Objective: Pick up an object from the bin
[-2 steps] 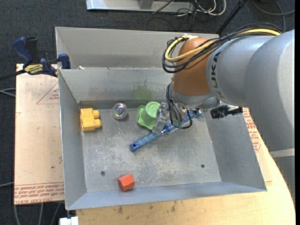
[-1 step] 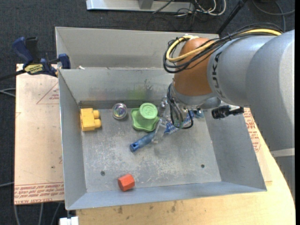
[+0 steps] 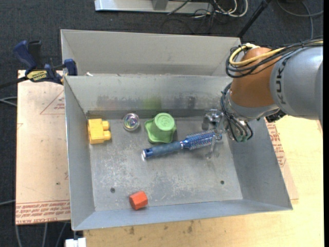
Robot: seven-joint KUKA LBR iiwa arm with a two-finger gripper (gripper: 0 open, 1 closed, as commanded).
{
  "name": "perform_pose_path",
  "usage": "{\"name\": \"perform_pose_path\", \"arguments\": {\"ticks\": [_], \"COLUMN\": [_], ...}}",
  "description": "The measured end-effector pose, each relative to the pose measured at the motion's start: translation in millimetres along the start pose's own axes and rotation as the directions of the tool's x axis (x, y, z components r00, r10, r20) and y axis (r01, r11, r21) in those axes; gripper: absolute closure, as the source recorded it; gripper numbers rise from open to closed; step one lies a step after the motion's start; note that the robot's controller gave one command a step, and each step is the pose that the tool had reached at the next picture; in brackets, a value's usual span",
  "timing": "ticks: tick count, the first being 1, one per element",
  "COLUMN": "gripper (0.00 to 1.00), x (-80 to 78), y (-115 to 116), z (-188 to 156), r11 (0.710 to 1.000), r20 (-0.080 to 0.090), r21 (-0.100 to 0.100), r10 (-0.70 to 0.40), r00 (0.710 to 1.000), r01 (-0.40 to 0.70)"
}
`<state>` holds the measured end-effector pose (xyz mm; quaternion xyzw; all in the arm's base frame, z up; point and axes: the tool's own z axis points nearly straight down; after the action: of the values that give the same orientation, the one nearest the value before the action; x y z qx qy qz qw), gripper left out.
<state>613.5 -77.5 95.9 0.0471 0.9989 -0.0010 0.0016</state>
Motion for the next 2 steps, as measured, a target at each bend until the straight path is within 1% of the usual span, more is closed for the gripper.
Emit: {"name": "perform_pose_path", "arguments": {"ticks": [1,2], "gripper": [1.00,1.00], "x": [0.0,-6.1], "y": [3.7,84.2], "z": [-0.5,20.0], "r11": [1.000,0.944], "r20": [-0.001,0.010], "r21": [-0.002,0.002], "r10": [-0.006,-0.330], "r00": [1.000,0.944], "r01": [0.006,0.330]}}
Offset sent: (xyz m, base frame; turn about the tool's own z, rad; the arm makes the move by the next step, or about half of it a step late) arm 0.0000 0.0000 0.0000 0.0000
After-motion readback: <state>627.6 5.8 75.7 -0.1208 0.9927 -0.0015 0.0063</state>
